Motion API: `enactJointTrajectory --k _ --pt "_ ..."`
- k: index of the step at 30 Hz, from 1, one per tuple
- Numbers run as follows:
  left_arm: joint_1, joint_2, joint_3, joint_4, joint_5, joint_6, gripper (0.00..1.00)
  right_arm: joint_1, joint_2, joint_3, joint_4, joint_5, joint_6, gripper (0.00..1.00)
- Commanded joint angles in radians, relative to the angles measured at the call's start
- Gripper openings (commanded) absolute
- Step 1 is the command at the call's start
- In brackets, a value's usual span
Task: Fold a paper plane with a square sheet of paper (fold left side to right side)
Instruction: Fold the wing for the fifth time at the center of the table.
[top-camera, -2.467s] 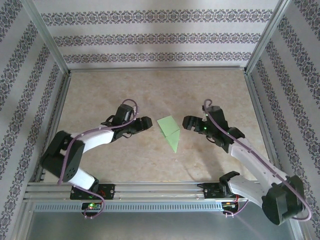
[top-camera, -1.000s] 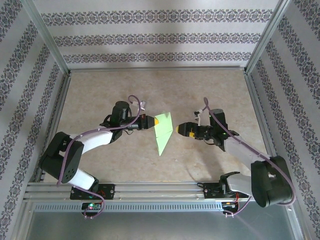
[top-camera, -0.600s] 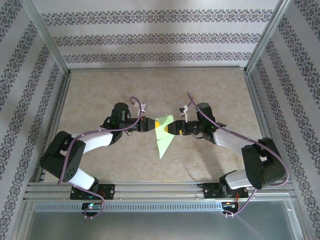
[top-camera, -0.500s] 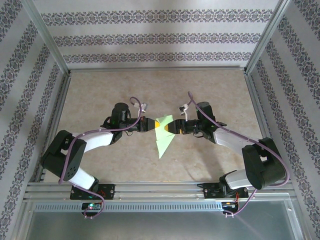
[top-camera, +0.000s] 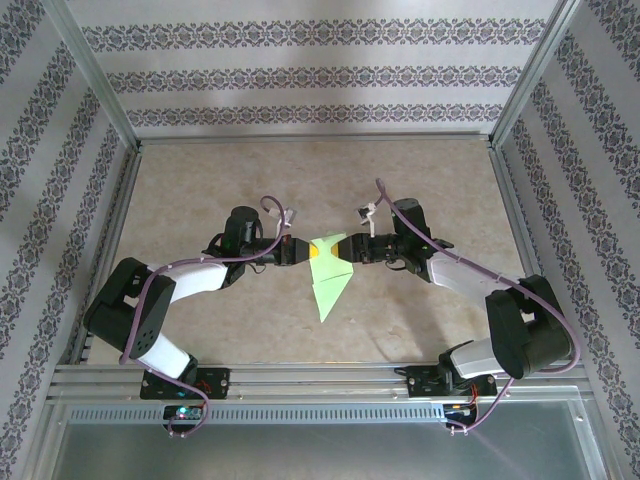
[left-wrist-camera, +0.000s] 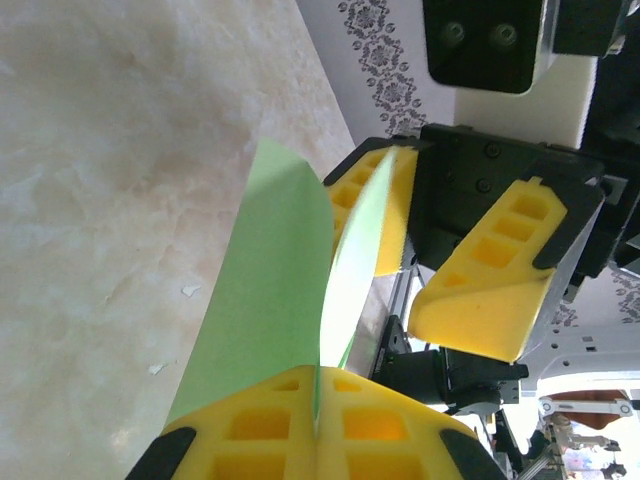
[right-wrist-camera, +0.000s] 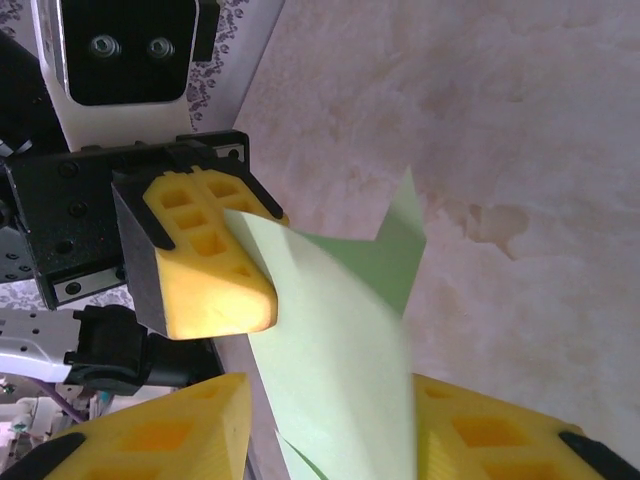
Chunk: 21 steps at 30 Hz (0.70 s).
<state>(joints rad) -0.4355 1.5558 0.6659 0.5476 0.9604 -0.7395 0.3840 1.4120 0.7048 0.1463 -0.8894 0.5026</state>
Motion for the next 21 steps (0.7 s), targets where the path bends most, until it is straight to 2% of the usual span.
enactJointTrajectory --k 1,5,8,9,11,13,16,21 --pt "0.012 0.005 0.006 -0.029 0.002 0.042 0.00 0.004 0.013 0.028 -0.026 0.024 -0.037 0.40" --pt "0.013 0.013 0.007 -0.026 0.009 0.038 0.00 0.010 0.026 0.036 -0.027 0.037 -0.038 0.35" --pt "0.013 0.020 0.008 -0.022 0.008 0.039 0.00 0.013 0.035 0.042 -0.030 0.059 -0.037 0.25" --pt "0.012 0.020 0.006 -0.026 0.003 0.042 0.03 0.013 0.041 0.044 -0.034 0.072 -0.036 0.19" --pt "0.012 0.012 0.003 -0.052 -0.026 0.062 0.23 0.015 0.060 0.046 -0.043 0.098 -0.032 0.08" --pt "0.016 -0.006 -0.002 -0.112 -0.102 0.097 0.40 0.016 0.097 0.047 -0.042 0.121 -0.017 0.01" --pt "0.021 -0.054 0.003 -0.252 -0.259 0.157 0.47 0.022 0.163 0.045 -0.028 0.168 0.016 0.00" --pt "-0.014 -0.185 0.053 -0.509 -0.476 0.280 0.48 0.026 0.226 0.057 -0.042 0.253 0.096 0.00"
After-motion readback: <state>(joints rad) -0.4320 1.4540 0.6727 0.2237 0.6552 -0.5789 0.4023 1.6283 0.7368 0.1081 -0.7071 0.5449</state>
